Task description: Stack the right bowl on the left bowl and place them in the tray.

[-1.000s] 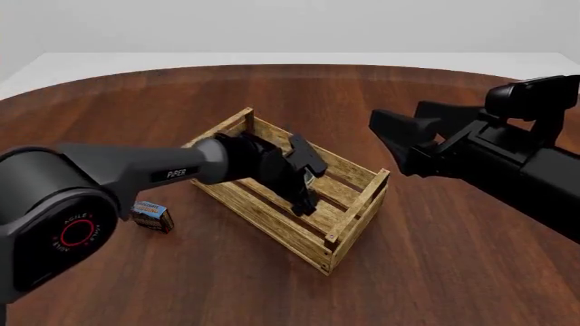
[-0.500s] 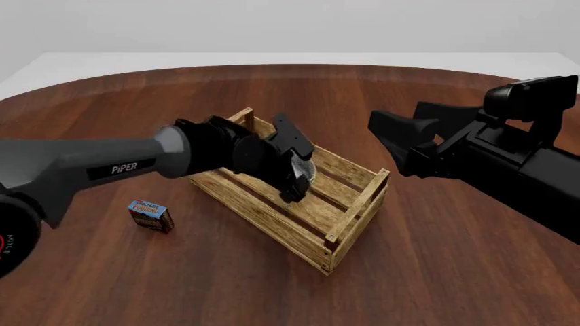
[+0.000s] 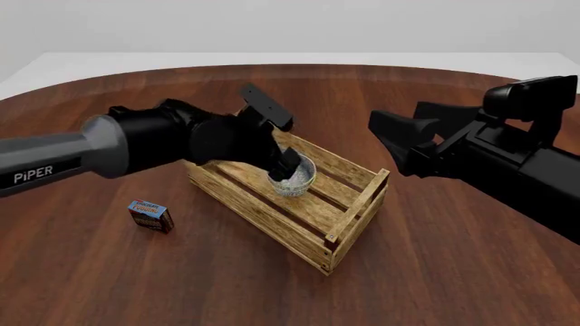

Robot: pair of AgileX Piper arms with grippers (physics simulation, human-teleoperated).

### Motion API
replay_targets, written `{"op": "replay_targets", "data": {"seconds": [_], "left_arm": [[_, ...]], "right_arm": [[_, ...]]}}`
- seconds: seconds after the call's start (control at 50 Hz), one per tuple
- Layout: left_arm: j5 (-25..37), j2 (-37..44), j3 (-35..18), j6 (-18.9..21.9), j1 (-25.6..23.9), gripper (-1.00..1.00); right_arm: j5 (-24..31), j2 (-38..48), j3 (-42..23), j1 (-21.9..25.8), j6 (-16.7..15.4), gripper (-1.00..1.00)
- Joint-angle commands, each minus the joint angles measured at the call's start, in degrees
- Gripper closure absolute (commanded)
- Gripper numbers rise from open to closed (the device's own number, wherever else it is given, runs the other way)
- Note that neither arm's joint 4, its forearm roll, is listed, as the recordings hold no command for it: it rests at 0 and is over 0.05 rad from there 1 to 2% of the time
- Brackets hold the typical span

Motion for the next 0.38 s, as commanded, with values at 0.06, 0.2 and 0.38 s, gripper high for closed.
{"op": "replay_targets", "data": {"seconds": [0.06,0.2,0.38], "left_arm": [[-3.5,-7.3,4.4,-4.5,1.7,-1.0],[-5.3,-9.6,6.4,-6.5,1.8,-1.0],[-7.7,-16.7,10.2,-8.6,3.1,-1.0]], "right_arm": [[-0.4,0.6,0.1,0.0,0.0,-1.0],[-0.3,0.7,0.0,-0.2,-0.2,-1.0],[-0.4,0.7,0.0,-0.2,-0.3,-1.0]]}}
